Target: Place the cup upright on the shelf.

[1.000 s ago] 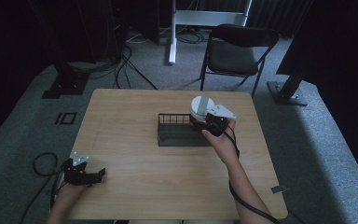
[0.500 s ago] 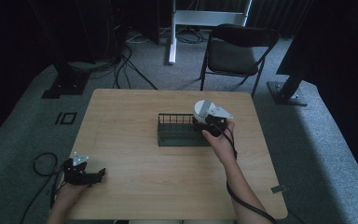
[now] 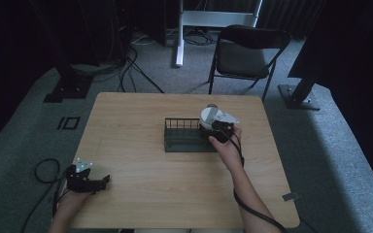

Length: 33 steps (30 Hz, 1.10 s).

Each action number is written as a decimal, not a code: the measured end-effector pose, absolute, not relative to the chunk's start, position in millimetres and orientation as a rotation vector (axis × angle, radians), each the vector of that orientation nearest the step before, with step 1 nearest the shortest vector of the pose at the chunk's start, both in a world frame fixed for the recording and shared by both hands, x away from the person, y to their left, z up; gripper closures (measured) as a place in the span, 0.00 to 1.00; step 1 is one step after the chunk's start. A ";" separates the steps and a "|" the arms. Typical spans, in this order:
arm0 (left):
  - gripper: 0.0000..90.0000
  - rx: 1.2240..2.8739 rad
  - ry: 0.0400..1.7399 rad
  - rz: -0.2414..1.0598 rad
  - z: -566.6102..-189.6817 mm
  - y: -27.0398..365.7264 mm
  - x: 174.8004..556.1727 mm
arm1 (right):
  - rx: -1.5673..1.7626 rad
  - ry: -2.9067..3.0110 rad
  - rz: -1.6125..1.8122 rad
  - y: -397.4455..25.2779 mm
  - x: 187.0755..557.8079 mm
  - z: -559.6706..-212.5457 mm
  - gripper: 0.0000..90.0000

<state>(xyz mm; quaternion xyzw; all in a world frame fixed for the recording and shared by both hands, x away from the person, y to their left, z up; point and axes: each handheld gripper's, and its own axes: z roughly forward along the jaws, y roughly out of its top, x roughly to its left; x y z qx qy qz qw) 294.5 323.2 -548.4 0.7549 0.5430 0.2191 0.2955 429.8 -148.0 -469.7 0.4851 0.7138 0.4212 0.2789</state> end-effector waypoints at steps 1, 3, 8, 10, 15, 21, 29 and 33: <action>0.00 2.008 1.445 0.583 -548.4 323.2 294.5 | 1.307 1.913 1.130 -147.6 429.8 -470.3 0.20; 0.00 2.008 1.444 0.583 -548.4 323.2 294.5 | 1.305 1.914 1.119 -147.1 430.1 -471.3 0.20; 0.00 2.008 1.445 0.583 -548.4 323.1 294.5 | 1.304 1.929 1.115 -146.7 431.3 -470.5 0.20; 0.00 2.008 1.445 0.583 -548.4 323.1 294.5 | 1.302 1.936 1.113 -146.1 431.8 -470.8 0.20; 0.00 2.008 1.445 0.583 -548.4 323.1 294.5 | 1.296 1.948 1.081 -144.4 432.5 -471.9 0.20; 0.00 2.008 1.445 0.583 -548.4 323.1 294.5 | 1.296 1.955 1.068 -143.0 433.4 -472.8 0.20; 0.00 2.008 1.445 0.583 -548.4 323.1 294.5 | 1.327 1.963 1.073 -146.1 431.2 -473.0 0.20; 0.00 2.008 1.445 0.583 -548.4 323.1 294.5 | 1.332 1.973 1.082 -149.0 429.1 -475.4 0.16</action>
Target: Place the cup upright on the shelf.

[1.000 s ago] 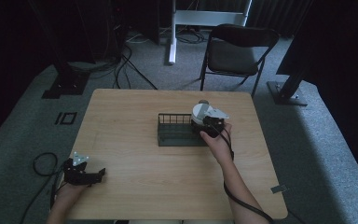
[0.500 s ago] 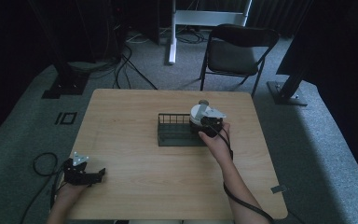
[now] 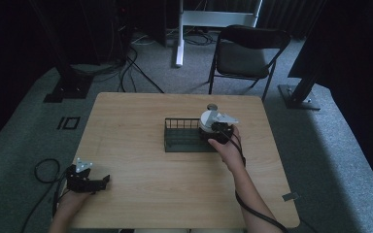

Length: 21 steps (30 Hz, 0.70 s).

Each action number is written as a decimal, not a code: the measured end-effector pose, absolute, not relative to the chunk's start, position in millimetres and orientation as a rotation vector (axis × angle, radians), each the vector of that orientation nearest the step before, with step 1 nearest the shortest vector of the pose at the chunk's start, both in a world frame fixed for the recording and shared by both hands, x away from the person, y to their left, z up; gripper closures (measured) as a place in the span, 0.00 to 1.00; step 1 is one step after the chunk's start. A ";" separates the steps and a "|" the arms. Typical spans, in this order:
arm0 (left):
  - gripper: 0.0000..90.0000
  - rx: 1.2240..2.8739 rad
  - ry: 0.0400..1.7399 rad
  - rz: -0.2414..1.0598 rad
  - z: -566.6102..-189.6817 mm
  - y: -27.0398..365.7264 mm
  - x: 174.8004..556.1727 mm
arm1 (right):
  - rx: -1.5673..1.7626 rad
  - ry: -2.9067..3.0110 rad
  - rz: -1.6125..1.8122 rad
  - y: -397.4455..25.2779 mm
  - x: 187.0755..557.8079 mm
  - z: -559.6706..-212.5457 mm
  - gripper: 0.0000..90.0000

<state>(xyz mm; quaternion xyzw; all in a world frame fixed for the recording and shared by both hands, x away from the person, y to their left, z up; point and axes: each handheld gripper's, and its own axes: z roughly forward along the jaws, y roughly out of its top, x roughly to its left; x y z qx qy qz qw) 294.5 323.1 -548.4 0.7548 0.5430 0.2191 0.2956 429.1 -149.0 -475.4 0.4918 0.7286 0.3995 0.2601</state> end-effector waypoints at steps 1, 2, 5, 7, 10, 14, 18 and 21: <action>0.00 2.008 1.445 0.583 -548.4 323.1 294.5 | 1.328 1.975 1.098 -149.5 428.4 -476.1 0.14; 0.00 2.008 1.445 0.583 -548.4 323.1 294.5 | 1.324 1.973 1.114 -150.0 428.0 -476.3 0.14; 0.00 2.009 1.444 0.583 -548.4 323.2 294.5 | 1.318 1.963 1.128 -151.8 426.8 -477.6 0.13; 0.00 2.008 1.445 0.583 -548.4 323.1 294.5 | 1.316 1.957 1.135 -153.5 425.8 -477.9 0.14; 0.00 2.008 1.445 0.583 -548.4 323.1 294.5 | 1.310 1.945 1.158 -156.6 422.8 -477.2 0.14; 0.00 2.009 1.445 0.583 -548.4 323.1 294.5 | 1.294 1.938 1.181 -159.2 418.3 -475.7 0.13; 0.00 2.008 1.445 0.583 -548.4 323.1 294.4 | 1.276 1.937 1.192 -159.6 413.3 -473.8 0.14; 0.00 2.008 1.445 0.583 -548.4 323.1 294.5 | 1.269 1.929 1.195 -161.1 410.7 -472.2 0.14</action>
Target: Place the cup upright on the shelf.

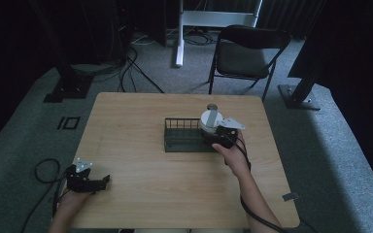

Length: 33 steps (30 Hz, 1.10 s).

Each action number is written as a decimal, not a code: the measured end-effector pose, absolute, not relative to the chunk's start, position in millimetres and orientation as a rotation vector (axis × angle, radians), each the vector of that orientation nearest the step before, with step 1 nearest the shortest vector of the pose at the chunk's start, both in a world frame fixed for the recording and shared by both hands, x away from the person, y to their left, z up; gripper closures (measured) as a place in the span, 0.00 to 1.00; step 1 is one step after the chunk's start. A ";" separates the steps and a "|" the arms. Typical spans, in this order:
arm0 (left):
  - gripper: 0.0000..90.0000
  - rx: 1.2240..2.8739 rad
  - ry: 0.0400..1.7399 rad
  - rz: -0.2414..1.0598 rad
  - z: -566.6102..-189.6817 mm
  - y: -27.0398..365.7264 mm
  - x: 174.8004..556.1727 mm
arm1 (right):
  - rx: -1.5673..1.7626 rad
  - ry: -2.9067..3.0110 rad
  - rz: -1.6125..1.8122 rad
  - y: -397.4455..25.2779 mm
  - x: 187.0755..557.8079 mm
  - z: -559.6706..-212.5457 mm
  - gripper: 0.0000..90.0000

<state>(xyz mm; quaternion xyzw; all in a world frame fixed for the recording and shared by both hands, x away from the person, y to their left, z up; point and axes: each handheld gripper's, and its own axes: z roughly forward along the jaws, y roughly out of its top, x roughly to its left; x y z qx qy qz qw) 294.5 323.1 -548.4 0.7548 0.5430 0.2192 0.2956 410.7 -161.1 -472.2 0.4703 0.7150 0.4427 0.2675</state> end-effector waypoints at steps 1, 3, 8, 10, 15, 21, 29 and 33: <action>0.00 2.008 1.445 0.583 -548.4 323.1 294.5 | 1.268 1.932 1.198 -161.6 410.1 -472.0 0.13; 0.00 2.008 1.445 0.583 -548.4 323.1 294.5 | 1.263 1.937 1.197 -162.1 408.2 -472.0 0.14; 0.00 2.008 1.444 0.583 -548.4 323.1 294.5 | 1.263 1.941 1.207 -166.0 403.8 -473.6 0.14; 0.00 2.008 1.445 0.583 -548.4 323.1 294.5 | 1.263 1.943 1.208 -167.9 401.7 -474.6 0.14; 0.00 2.008 1.445 0.583 -548.4 323.1 294.5 | 1.252 1.937 1.219 -173.8 395.4 -474.7 0.14; 0.00 2.008 1.445 0.583 -548.4 323.1 294.5 | 1.249 1.917 1.232 -183.8 387.0 -473.5 0.14; 0.00 2.008 1.445 0.583 -548.4 323.1 294.5 | 1.251 1.907 1.237 -194.9 375.6 -476.0 0.14; 0.00 2.008 1.444 0.583 -548.4 323.2 294.5 | 1.241 1.900 1.238 -201.9 365.1 -476.5 0.14</action>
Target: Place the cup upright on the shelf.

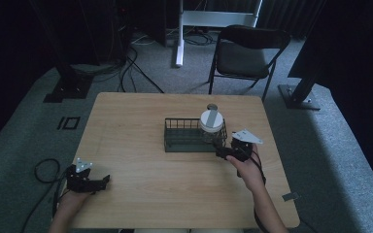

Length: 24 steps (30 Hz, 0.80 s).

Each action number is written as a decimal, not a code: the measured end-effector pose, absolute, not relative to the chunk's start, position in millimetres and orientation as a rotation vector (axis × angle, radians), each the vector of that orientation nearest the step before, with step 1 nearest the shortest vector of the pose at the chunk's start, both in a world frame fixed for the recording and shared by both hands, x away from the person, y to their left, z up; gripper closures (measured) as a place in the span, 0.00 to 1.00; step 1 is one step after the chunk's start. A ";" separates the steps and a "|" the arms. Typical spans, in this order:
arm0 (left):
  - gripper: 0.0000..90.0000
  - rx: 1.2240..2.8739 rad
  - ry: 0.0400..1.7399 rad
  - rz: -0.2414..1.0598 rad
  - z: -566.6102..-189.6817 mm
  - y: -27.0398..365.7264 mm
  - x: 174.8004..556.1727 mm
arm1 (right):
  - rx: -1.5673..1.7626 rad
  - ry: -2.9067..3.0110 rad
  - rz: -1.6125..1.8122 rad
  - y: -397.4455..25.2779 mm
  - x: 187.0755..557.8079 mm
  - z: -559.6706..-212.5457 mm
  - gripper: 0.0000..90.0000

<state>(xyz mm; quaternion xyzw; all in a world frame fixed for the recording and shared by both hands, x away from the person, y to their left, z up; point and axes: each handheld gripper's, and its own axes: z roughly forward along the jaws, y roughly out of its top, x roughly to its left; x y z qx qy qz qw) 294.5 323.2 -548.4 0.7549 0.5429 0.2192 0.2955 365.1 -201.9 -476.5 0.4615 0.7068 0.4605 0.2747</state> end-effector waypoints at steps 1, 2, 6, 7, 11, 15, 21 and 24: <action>0.00 2.008 1.444 0.583 -548.4 323.1 294.5 | 1.234 1.902 1.237 -202.9 362.9 -476.3 0.14; 0.00 2.008 1.445 0.583 -548.4 323.1 294.5 | 1.235 1.902 1.241 -203.7 361.0 -476.2 0.14; 0.00 2.009 1.444 0.583 -548.4 323.1 294.4 | 1.224 1.906 1.231 -207.8 356.0 -478.8 0.14; 0.00 2.008 1.445 0.583 -548.4 323.1 294.4 | 1.230 1.902 1.232 -209.0 354.9 -479.9 0.14; 0.00 2.008 1.445 0.583 -548.4 323.1 294.4 | 1.244 1.897 1.215 -214.5 351.6 -487.2 0.14; 0.00 2.008 1.445 0.583 -548.4 323.1 294.4 | 1.259 1.907 1.193 -219.9 348.9 -499.4 0.14; 0.00 2.008 1.444 0.583 -548.4 323.1 294.5 | 1.288 1.925 1.151 -226.5 343.5 -519.0 0.14; 0.00 2.008 1.444 0.583 -548.4 323.1 294.5 | 1.304 1.931 1.128 -230.7 340.9 -527.1 0.14</action>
